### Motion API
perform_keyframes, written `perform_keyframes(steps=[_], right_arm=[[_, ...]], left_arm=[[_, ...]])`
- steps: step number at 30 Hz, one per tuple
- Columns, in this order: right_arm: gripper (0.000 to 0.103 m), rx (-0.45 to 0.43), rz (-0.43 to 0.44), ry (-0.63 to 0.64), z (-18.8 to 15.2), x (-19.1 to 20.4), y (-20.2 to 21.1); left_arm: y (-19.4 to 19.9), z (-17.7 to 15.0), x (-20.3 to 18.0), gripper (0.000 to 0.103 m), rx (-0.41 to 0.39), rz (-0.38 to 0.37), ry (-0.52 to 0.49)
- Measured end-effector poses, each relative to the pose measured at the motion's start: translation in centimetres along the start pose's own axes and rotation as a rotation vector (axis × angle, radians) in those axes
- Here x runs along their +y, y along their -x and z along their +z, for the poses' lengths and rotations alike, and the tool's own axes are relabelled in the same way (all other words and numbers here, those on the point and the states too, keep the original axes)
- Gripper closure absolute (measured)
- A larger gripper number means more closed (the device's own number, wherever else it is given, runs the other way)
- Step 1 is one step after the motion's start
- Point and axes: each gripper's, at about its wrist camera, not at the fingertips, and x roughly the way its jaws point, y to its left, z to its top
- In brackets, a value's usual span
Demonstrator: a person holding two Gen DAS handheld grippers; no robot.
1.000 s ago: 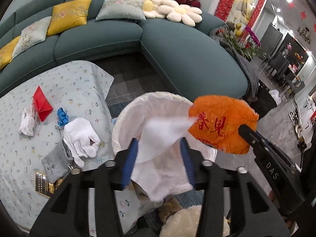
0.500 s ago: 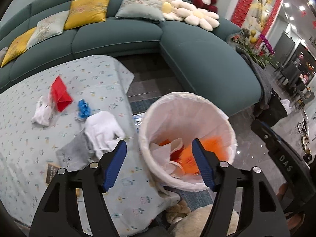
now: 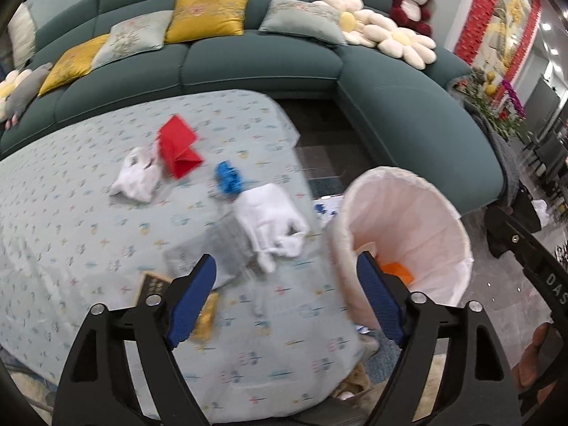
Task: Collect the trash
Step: 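Move the left gripper to the black-and-gold box and grasp it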
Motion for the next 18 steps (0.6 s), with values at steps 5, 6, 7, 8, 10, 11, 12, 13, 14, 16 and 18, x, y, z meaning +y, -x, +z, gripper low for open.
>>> perform_keyframes(steps=[5,6,7,8,10,11,12,13,14,16,18], right_arm=[[0.055,0.024,0.027,0.043,-1.0,2.7,-0.3],[0.055,0.031,0.033,0.051,-1.2,3.2,-0.4],[0.054,0.035,0.036,0.056,-1.4,3.6,-0.5],[0.054,0.041,0.041,0.063,-1.7,4.0,-0.6],[0.054,0.056,0.049,0.077,-2.2,4.7,-0.8],[0.054,0.062,0.053,0.083,-2.4,5.0,-0.9],[0.054,0.072,0.057,0.091,-2.8,5.4,-1.1],[0.054,0.078,0.06,0.096,-3.0,5.7,-1.3],[0.054,0.085,0.063,0.102,-3.2,6.0,-1.4],[0.054,0.097,0.069,0.111,-3.7,6.6,-1.8],[0.054,0.109,0.073,0.118,-4.0,7.1,-2.1]], left_arm=[[0.2,-1.2,3.3,0.015,0.001,0.056,0.037],[0.1,-1.5,3.9,0.015,0.005,0.065,0.042],[0.1,-1.7,4.3,0.015,0.009,0.071,0.045],[-0.1,-2.1,5.0,0.015,0.019,0.078,0.048],[-0.3,-2.7,5.9,0.015,0.031,0.093,0.054],[-0.5,-3.1,6.5,0.015,0.04,0.103,0.058],[-0.6,-3.4,6.7,0.015,0.046,0.107,0.058],[-0.8,-3.6,7.1,0.015,0.053,0.111,0.059],[-1.0,-3.9,7.4,0.015,0.06,0.117,0.058],[-1.3,-4.3,8.0,0.015,0.068,0.13,0.057],[-1.7,-4.8,8.5,0.015,0.08,0.142,0.053]])
